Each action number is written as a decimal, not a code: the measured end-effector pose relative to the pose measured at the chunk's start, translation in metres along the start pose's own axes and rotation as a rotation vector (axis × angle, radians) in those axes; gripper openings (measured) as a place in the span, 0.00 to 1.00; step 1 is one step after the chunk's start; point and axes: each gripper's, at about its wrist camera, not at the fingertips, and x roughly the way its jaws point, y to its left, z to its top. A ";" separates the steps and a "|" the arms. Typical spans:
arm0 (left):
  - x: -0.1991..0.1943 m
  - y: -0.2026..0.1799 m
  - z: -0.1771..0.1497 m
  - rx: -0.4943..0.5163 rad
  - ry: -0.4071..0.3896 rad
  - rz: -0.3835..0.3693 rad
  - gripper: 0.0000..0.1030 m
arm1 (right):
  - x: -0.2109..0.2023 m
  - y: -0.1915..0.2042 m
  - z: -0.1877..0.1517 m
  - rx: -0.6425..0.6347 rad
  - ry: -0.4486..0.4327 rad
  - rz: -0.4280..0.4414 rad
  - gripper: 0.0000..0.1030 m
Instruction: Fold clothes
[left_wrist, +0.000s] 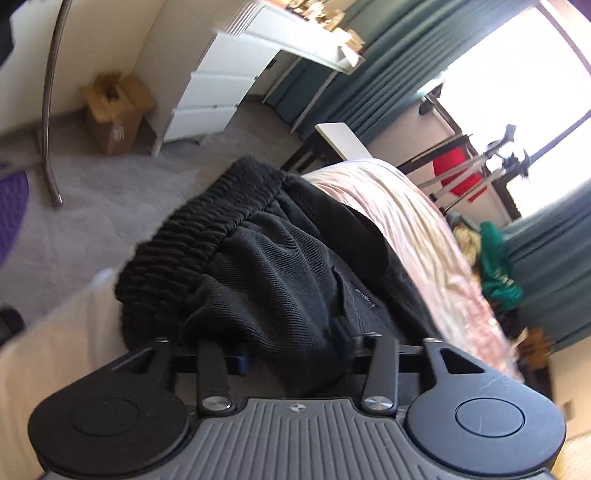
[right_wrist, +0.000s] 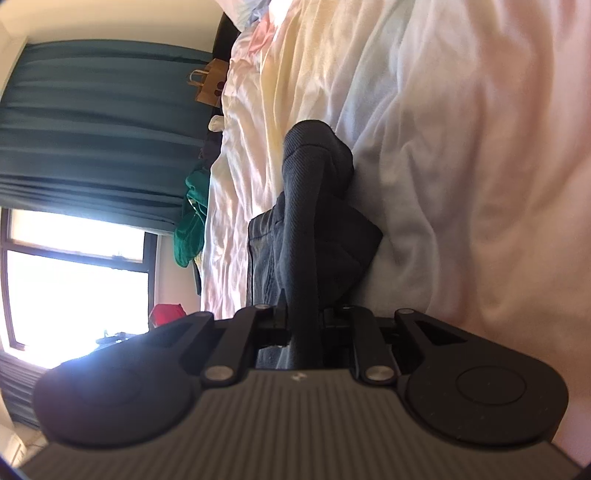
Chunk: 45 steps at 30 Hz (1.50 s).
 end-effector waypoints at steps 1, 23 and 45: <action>-0.006 0.000 -0.002 0.028 -0.005 0.008 0.47 | 0.000 -0.001 0.001 0.005 0.002 0.003 0.16; 0.018 -0.172 -0.090 0.507 -0.176 0.013 0.77 | 0.013 0.013 0.004 -0.177 0.025 -0.007 0.12; 0.192 -0.227 -0.168 0.851 -0.066 0.134 0.80 | -0.006 0.069 -0.024 -0.556 -0.115 -0.030 0.12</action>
